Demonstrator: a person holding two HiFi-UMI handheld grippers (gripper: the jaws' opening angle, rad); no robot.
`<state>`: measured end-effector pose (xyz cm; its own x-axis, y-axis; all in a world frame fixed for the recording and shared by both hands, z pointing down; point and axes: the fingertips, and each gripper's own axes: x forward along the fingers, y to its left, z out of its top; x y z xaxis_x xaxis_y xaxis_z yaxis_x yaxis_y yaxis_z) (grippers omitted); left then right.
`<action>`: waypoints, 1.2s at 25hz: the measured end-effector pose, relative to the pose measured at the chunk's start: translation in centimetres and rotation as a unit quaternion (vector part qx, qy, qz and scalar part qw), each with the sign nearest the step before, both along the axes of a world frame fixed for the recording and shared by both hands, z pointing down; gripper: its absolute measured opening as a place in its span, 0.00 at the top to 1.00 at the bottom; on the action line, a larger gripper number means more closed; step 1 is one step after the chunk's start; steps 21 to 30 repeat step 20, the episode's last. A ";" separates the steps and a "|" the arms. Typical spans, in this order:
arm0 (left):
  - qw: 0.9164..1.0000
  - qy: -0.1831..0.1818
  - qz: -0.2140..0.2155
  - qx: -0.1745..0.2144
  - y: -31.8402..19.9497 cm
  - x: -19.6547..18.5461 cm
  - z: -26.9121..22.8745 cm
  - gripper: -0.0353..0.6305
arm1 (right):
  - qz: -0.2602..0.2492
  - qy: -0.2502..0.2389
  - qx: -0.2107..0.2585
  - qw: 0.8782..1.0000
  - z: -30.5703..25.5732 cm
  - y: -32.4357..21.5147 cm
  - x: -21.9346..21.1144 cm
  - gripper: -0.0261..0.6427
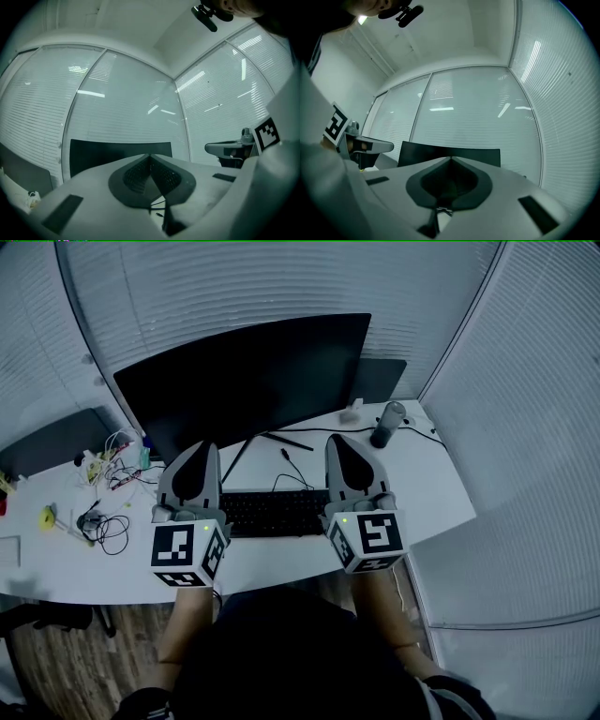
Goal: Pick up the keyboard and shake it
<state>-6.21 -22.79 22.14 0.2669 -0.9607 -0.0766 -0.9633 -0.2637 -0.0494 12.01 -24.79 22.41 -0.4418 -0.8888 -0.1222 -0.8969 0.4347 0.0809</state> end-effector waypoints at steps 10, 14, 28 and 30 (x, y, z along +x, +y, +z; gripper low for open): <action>1.000 0.005 0.013 -0.004 -0.1 -1.2 0.7 0.91 | 0.019 0.001 -0.012 1.000 0.7 -0.1 -0.9 0.92; 1.000 -0.001 0.025 -0.011 -0.6 -1.8 0.9 0.91 | 0.027 0.005 -0.016 1.000 0.6 -0.5 -1.5 0.92; 0.999 0.001 0.035 -0.019 -0.5 -3.0 2.5 0.91 | 0.043 0.003 -0.023 0.999 2.0 -0.3 -2.6 0.92; 0.999 0.001 0.035 -0.019 -0.5 -3.0 2.5 0.91 | 0.043 0.003 -0.023 0.999 2.0 -0.3 -2.6 0.92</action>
